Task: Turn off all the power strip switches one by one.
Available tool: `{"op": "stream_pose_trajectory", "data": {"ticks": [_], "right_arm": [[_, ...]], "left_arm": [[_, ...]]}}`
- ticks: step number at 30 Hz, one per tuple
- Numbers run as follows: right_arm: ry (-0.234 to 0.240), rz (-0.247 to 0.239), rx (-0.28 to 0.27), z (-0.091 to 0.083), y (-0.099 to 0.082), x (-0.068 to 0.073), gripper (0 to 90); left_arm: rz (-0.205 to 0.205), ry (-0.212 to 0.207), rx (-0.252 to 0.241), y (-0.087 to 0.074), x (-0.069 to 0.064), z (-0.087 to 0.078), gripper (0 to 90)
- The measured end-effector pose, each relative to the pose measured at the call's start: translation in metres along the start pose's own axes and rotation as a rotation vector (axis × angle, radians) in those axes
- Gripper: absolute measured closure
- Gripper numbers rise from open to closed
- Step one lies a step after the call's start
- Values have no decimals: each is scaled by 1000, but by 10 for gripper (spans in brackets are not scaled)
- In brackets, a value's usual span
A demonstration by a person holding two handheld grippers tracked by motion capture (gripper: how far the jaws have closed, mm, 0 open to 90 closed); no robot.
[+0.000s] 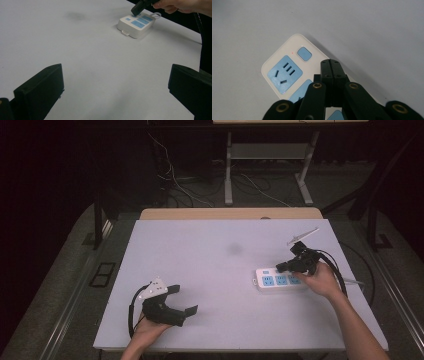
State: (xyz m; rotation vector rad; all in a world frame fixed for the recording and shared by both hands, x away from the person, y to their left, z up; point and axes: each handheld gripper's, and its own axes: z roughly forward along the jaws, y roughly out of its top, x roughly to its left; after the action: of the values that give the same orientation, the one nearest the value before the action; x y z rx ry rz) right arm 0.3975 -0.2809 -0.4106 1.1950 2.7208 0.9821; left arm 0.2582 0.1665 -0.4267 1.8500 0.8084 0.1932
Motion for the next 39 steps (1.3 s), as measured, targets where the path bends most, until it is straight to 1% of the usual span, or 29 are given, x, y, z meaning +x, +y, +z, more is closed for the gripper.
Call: {"op": "stream_pose_trajectory", "data": {"ticks": [4, 15, 19, 22, 24, 26, 33, 36, 39], "right_arm": [[16, 10, -16, 2, -2, -1, 900], [17, 12, -20, 3, -3, -1, 900], [30, 27, -29, 3, -4, -3, 900], [30, 30, -41, 3, -5, -4, 900], [36, 37, -41, 3, -6, -5, 900], [53, 55, -46, 3, -7, -7, 900], [36, 29, -39, 4, -7, -6, 900], [40, 35, -44, 3, -8, -7, 900], [48, 45, -71, 3, -11, -8, 900]], "left_arm": [[0, 1, 0, 0, 0, 0, 0], [2, -1, 3, 0, -1, 1, 0], [2, -1, 3, 0, -1, 1, 0], [2, 0, 0, 0, -1, 0, 0], [3, 0, 0, 0, -1, 0, 0], [2, -2, 1, 0, -2, 1, 0], [2, -4, 1, 0, -2, 1, 0], [3, -3, 1, 0, -2, 1, 0], [5, -4, 3, 0, -2, 1, 0]]}}
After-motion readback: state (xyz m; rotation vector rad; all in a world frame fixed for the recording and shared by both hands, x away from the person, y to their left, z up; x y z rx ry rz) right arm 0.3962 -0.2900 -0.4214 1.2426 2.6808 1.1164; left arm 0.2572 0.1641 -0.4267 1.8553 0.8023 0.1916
